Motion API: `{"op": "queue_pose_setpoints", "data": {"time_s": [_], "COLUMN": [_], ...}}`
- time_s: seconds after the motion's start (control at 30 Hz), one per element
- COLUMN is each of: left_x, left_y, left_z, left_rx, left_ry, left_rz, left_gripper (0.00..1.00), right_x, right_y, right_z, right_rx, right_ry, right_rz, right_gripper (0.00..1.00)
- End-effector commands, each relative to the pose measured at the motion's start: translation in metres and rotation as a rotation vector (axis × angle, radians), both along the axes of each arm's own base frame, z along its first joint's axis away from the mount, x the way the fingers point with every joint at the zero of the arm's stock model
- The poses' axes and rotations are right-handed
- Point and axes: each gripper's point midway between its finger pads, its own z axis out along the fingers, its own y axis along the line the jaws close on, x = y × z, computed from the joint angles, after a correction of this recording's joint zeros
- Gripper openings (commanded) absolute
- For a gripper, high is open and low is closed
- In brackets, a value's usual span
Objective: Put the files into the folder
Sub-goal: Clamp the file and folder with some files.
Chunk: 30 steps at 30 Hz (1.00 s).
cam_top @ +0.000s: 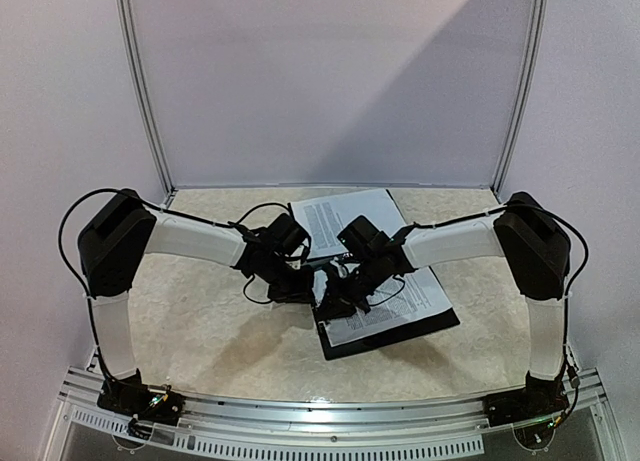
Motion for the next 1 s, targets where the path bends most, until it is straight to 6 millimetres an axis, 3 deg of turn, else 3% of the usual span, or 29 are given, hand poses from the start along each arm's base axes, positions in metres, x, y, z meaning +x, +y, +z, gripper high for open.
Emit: {"op": "queue_pose_setpoints", "data": {"time_s": [0.0, 0.4, 0.67, 0.8, 0.97], "left_x": [-0.024, -0.024, -0.026, -0.027, -0.027], "left_y": [0.046, 0.045, 0.048, 0.051, 0.052], "left_z": [-0.056, -0.06, -0.067, -0.073, -0.075], "left_rx": [0.238, 0.237, 0.253, 0.267, 0.275], "left_ry": [0.071, 0.075, 0.081, 0.085, 0.088], "left_rz": [-0.004, -0.008, -0.015, -0.015, -0.013], "left_gripper": [0.0, 0.0, 0.0, 0.0, 0.0], "right_x": [-0.02, -0.046, -0.039, -0.035, -0.039], "right_y": [-0.029, -0.05, -0.081, -0.085, -0.093], "right_z": [-0.025, -0.071, -0.086, -0.084, -0.098], "right_rx": [-0.128, -0.24, -0.417, -0.438, -0.48], "right_ry": [0.029, 0.061, -0.037, -0.068, -0.053], "right_rz": [0.026, 0.059, 0.091, 0.095, 0.11], "right_gripper": [0.04, 0.03, 0.02, 0.01, 0.01]}}
